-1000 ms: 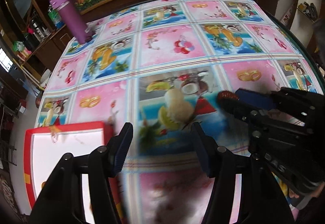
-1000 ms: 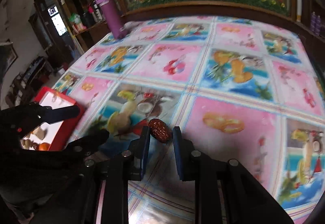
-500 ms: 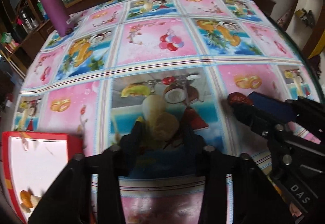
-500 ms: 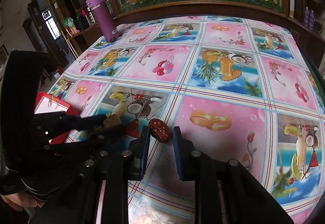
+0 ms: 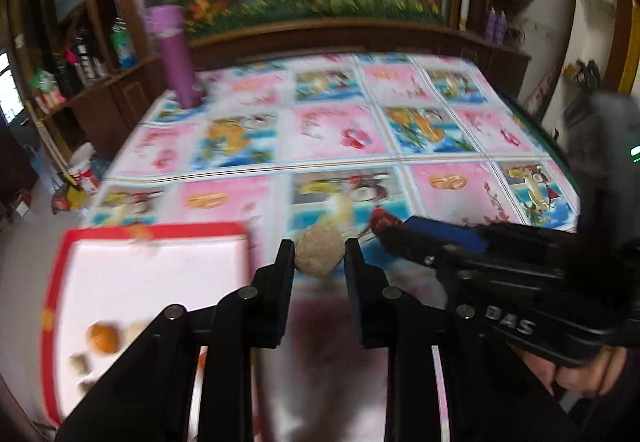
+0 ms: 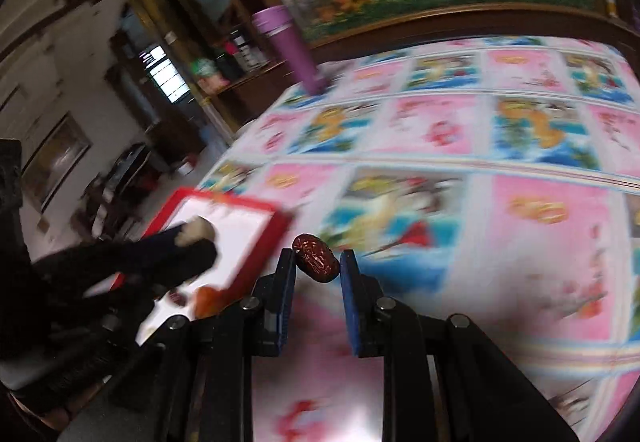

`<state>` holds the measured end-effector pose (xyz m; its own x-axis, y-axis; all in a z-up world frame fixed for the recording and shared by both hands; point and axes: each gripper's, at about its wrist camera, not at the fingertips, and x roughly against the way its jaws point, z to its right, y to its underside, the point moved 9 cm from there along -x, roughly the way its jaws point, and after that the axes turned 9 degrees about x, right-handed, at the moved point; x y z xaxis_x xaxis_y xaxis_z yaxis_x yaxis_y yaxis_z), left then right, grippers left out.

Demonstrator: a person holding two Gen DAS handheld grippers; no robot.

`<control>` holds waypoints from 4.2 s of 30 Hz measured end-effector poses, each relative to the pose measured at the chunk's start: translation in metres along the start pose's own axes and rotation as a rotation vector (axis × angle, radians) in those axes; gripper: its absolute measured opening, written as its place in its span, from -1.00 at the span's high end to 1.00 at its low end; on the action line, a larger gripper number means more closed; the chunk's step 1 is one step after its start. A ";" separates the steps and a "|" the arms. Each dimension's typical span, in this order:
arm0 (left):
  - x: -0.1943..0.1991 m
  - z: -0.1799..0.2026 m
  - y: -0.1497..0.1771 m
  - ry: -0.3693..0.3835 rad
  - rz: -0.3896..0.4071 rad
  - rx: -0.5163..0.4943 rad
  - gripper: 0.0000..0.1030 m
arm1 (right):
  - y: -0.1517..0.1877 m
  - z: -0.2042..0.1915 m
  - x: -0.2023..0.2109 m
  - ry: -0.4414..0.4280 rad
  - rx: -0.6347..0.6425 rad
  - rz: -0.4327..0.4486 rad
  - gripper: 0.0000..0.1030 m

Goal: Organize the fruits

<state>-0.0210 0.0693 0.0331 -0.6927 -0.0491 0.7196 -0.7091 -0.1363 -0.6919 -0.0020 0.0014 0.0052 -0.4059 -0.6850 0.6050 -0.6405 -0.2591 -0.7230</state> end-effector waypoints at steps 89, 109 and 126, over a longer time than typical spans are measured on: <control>0.257 -0.106 0.108 -0.279 0.425 0.185 -1.00 | 0.063 -0.165 0.148 0.224 0.251 0.292 -0.54; 0.148 -0.069 -0.060 -0.005 0.391 0.209 -1.00 | -0.066 -0.035 0.079 0.260 0.087 0.403 -0.54; 0.138 -0.140 -0.046 -0.229 0.036 0.313 -1.00 | -0.066 -0.096 0.099 0.278 0.134 0.144 -0.54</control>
<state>-0.1028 0.2076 0.1561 -0.6439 -0.2740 0.7143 -0.5856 -0.4243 -0.6906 -0.0622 0.0162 0.1451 -0.6600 -0.5140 0.5479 -0.4794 -0.2733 -0.8340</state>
